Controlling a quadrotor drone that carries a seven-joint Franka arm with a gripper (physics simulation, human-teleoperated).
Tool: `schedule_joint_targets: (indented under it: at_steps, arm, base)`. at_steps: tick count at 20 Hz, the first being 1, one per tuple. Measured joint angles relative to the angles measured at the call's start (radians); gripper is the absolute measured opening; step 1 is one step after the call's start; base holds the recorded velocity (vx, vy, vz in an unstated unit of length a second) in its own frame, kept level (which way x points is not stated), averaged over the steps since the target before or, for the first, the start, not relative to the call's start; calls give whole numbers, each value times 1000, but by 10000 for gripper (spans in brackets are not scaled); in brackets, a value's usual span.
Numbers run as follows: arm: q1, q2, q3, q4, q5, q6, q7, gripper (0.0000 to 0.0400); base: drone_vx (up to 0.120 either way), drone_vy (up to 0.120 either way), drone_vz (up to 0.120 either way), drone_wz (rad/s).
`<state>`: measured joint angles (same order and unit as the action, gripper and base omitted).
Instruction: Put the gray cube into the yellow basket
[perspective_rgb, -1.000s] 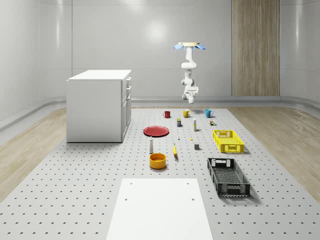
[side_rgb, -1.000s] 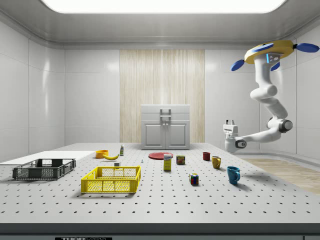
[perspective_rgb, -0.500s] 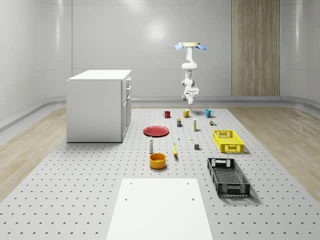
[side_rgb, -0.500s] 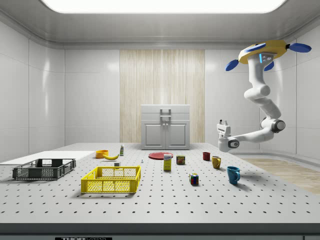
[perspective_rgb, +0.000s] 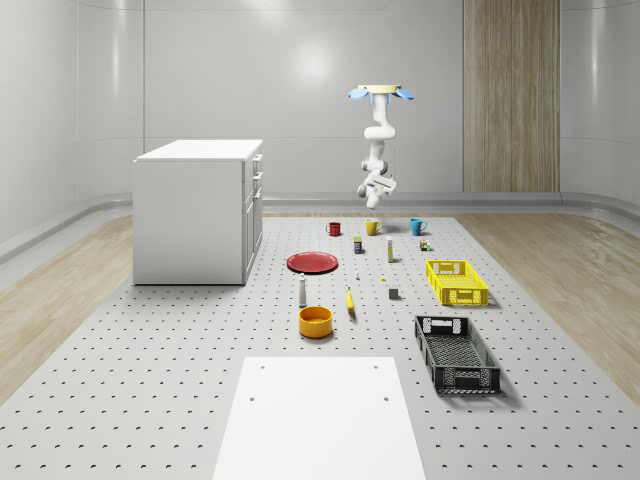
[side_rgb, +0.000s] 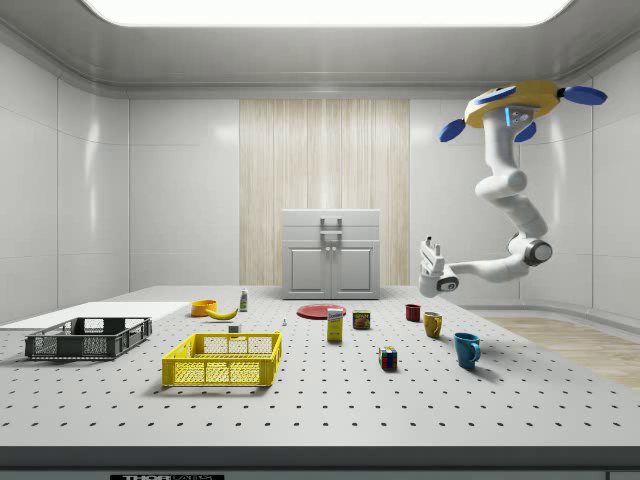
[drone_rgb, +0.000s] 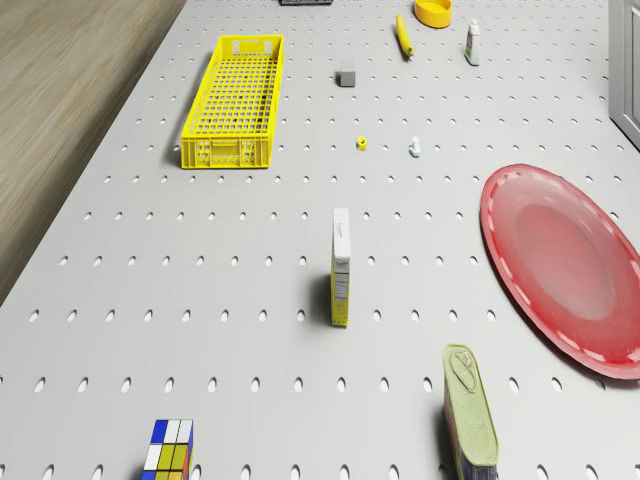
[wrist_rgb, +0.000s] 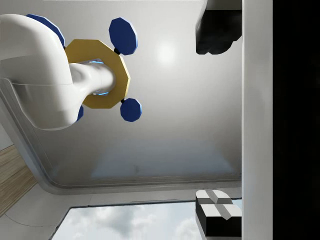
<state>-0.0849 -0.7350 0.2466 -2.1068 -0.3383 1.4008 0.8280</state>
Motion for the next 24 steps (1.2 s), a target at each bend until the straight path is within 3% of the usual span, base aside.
schedule_joint_targets:
  at_steps: [5,10,13,16,20,24]
  arm:
    - [-92,-34,257,-148,-387,19,70,400]
    - [-266,-103,569,-458,-943,16,238,400]
    - [-420,-145,717,-620,-1238,-35,372,400]
    - [-581,-184,823,-713,-1437,-106,492,400]
    - [-746,-230,910,-766,-1574,-183,604,400]
    - [-846,-268,959,-783,-1627,-223,669,400]
  base:
    - [120,0,0,0]
    - [120,0,0,0]
    - [120,0,0,0]
    - [120,0,0,0]
    - [120,0,0,0]
    - [120,0,0,0]
